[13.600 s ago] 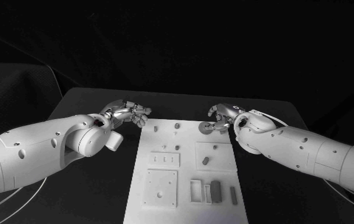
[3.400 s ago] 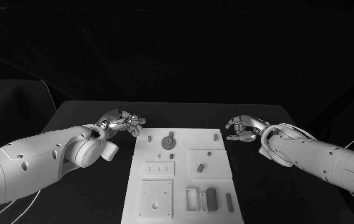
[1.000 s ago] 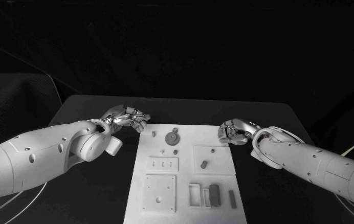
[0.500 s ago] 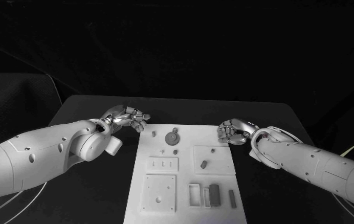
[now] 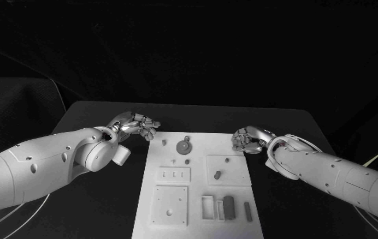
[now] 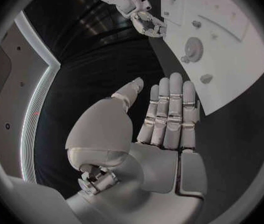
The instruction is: Assemble the parts on the task board
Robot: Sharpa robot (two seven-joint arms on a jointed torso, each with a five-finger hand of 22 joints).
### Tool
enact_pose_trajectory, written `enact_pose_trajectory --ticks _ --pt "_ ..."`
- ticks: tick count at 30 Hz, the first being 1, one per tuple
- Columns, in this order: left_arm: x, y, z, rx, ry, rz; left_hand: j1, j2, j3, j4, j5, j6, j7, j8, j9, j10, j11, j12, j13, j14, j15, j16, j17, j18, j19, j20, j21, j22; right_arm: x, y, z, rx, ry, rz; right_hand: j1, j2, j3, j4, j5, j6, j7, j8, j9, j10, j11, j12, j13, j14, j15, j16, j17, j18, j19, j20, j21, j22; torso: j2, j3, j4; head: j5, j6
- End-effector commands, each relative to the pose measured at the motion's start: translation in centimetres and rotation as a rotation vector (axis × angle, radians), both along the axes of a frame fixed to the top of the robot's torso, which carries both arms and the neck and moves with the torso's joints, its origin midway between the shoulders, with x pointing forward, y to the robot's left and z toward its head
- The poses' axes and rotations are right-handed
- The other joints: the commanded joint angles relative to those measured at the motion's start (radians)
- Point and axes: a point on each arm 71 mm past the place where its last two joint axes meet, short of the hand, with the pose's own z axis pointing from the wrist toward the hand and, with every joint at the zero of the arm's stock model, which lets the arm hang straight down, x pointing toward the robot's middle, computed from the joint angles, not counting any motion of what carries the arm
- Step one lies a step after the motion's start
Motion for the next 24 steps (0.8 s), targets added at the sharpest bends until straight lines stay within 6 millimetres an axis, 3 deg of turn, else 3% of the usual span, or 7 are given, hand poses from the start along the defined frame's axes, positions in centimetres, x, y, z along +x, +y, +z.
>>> enact_pose_trajectory --ticks 1,24 --pt "-0.03 -0.20 0.09 -0.004 0.000 -0.016 -0.003 -0.009 0.001 0.001 0.003 -0.005 -0.002 -0.007 -0.001 -0.008 0.001 -0.004 -0.002 0.004 -0.001 -0.004 0.001 0.019 0.008 0.000 -0.006 -0.001 -0.03 0.03 -0.01 0.000 -0.005 0.002 -0.001 0.015 0.011 0.003 -0.002 0.029 0.001 0.017 0.007 0.012 -0.001 0.006 -0.002 0.011 0.000 0.009 0.001 -0.008 0.008 -0.006 0.009 0.001 0.001 -0.0001 0.0012 -0.001 -0.001" --pt "-0.06 -0.24 0.08 -0.003 0.000 -0.018 -0.004 -0.009 0.001 0.002 0.003 -0.005 -0.002 -0.008 -0.002 -0.009 0.002 -0.004 -0.002 0.004 -0.001 -0.005 0.002 0.019 0.008 0.000 -0.007 -0.001 -0.08 0.15 0.17 0.011 -0.024 0.006 0.007 0.036 0.032 0.000 -0.001 0.075 0.010 0.038 0.018 0.022 -0.007 0.013 -0.005 0.019 -0.003 0.018 0.001 -0.005 0.014 -0.009 0.017 0.001 0.000 0.0016 -0.0007 -0.003 -0.002"
